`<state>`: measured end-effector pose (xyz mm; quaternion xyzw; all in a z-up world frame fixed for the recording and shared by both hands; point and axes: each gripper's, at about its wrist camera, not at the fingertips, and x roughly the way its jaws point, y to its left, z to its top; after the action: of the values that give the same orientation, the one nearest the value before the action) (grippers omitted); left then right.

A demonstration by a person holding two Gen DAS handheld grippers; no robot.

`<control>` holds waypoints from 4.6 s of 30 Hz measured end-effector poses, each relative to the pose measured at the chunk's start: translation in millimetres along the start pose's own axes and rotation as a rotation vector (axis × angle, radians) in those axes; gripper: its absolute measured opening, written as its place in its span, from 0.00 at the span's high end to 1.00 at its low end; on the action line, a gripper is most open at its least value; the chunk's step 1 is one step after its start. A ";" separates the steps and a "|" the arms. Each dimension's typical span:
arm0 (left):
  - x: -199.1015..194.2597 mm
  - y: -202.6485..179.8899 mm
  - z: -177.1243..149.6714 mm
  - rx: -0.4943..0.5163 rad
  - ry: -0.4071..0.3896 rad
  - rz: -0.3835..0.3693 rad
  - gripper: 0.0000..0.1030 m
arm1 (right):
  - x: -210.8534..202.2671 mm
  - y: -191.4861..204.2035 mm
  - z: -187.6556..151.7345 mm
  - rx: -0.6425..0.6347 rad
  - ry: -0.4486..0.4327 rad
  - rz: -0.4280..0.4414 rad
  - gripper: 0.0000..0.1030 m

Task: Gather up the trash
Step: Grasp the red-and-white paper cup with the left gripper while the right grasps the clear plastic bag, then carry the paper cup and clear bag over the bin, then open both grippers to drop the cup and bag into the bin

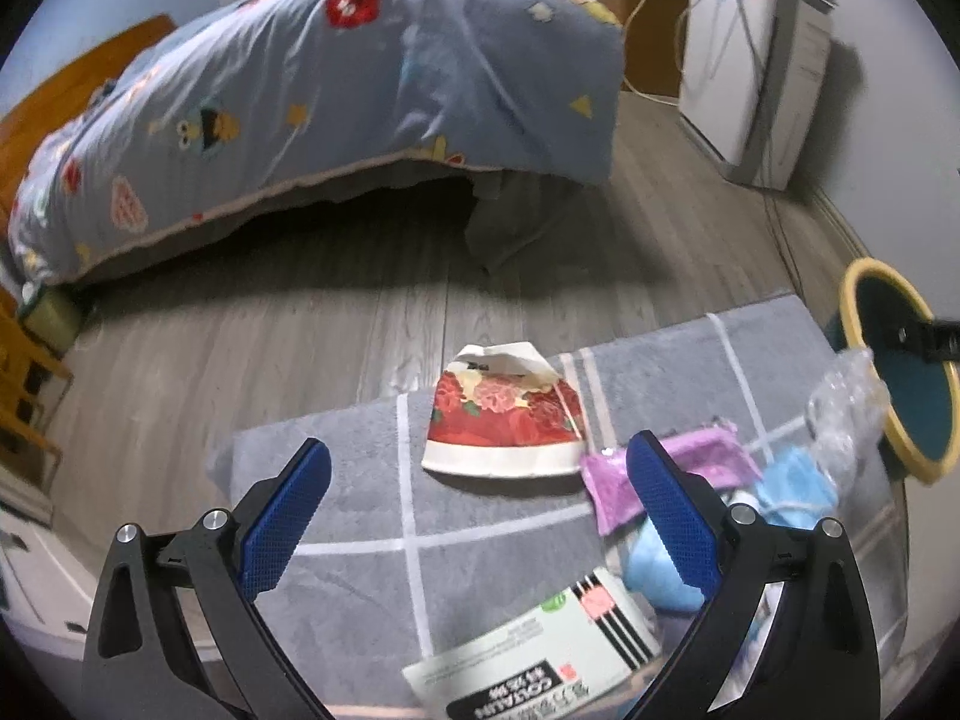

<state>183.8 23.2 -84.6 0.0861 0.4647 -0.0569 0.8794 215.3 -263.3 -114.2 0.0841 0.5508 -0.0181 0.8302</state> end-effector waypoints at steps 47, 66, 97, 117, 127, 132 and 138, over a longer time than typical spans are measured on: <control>62.1 -18.8 15.7 0.078 0.105 -0.023 0.07 | 5.0 22.9 -9.2 -0.114 0.062 0.066 0.78; -70.1 -48.3 19.4 -0.008 -0.098 -0.130 0.07 | -71.6 11.4 -12.1 -0.105 -0.076 0.125 0.78; -69.1 -167.3 38.0 0.152 -0.155 -0.240 0.07 | -89.2 -135.0 -20.4 0.114 -0.127 0.018 0.78; -41.1 -286.7 11.5 0.377 -0.114 -0.368 0.07 | -67.2 -201.6 -26.4 0.222 -0.130 -0.092 0.78; -21.5 -317.8 1.5 0.399 -0.093 -0.397 0.07 | -70.4 -201.1 -24.1 0.158 -0.214 -0.169 0.78; -14.6 -321.4 6.3 0.369 -0.102 -0.418 0.07 | -74.0 -200.4 -22.1 0.158 -0.249 -0.176 0.78; -13.6 -328.3 10.7 0.362 -0.124 -0.425 0.07 | -75.1 -202.4 -22.0 0.174 -0.269 -0.171 0.78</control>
<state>125.7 -299.9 -99.7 0.1385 0.3999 -0.3271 0.8449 140.9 -463.9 -77.9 0.1053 0.4364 -0.1474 0.8813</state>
